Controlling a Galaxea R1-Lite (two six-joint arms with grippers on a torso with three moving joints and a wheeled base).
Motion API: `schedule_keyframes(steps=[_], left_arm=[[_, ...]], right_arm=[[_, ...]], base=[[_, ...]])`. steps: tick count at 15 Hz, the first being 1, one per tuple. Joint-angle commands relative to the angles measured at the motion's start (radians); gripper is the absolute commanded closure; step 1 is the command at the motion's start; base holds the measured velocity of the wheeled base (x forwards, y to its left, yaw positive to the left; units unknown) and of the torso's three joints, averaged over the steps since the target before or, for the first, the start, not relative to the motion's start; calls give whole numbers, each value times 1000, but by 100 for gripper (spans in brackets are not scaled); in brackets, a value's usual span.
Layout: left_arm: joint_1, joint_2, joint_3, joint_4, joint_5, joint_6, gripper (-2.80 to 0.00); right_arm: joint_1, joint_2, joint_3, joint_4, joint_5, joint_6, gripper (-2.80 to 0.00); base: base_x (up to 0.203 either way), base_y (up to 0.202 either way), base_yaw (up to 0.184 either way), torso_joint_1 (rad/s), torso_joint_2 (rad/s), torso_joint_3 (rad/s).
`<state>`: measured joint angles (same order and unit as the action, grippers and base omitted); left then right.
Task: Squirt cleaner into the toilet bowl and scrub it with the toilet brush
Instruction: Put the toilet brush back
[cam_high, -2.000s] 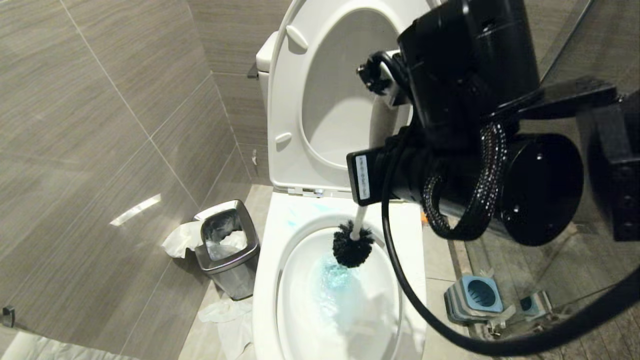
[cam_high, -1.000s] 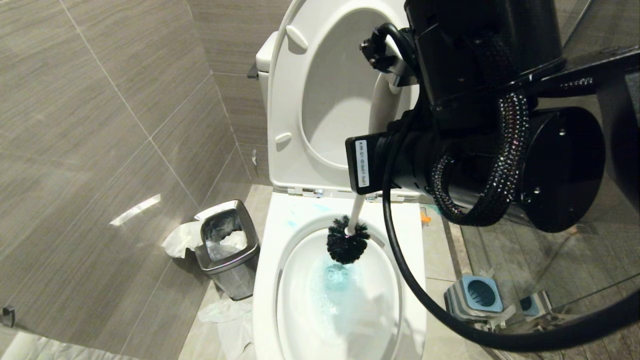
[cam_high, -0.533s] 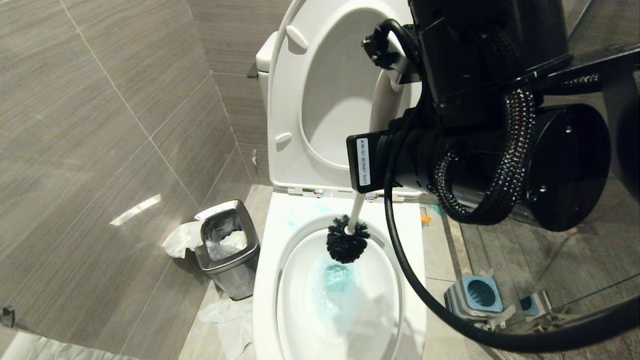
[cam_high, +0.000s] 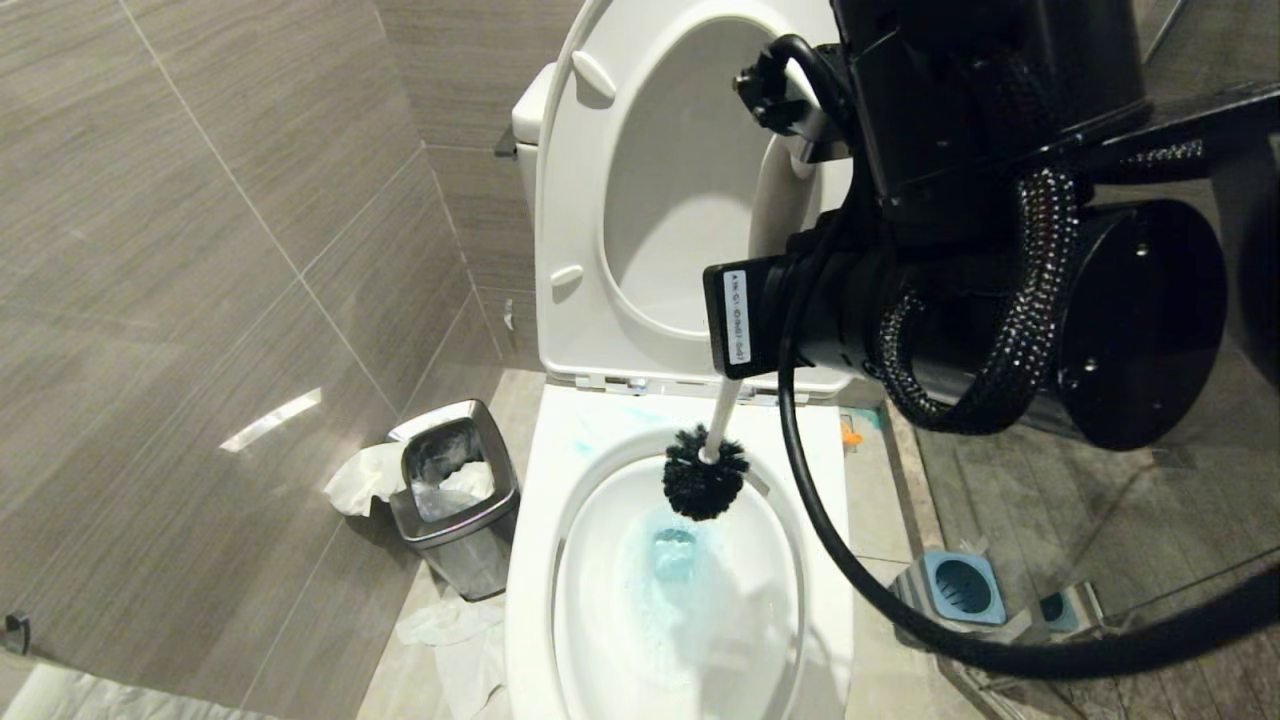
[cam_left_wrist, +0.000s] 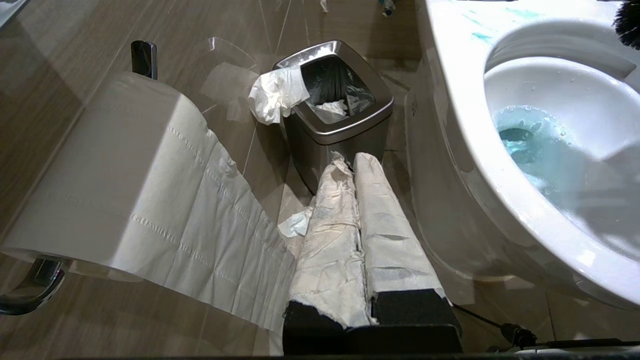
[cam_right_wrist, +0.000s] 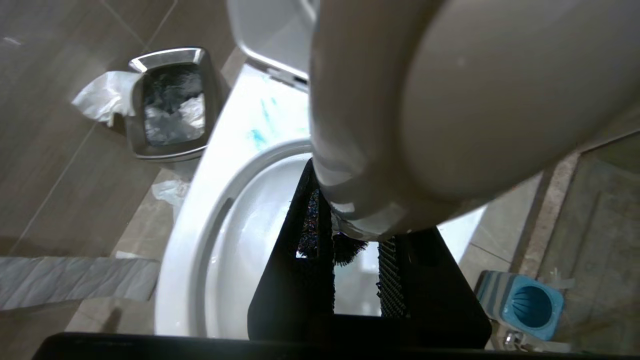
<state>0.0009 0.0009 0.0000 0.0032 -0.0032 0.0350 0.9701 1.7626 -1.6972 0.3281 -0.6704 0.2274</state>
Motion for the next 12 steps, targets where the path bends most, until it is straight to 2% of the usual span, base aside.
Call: schedule_keyframes(steps=[1,6,9,12], left_arm=[[1,1,0,0,0,0,0],[1,1,0,0,0,0,0],[0,1,0,0,0,0,0],[1,1,0,0,0,0,0]], right_arm=[[-48,-8,-3,2,-3,-5,0],[-187,-98,20,11,33,-38,0],[-262,-203,149,12,77,-61,0],[-376,-278,253,8,116,-62,0]], base=[[0,0,0,0,0,0],[0,0,0,0,0,0],[0,0,0,0,0,0],[0,0,0,0,0,0]])
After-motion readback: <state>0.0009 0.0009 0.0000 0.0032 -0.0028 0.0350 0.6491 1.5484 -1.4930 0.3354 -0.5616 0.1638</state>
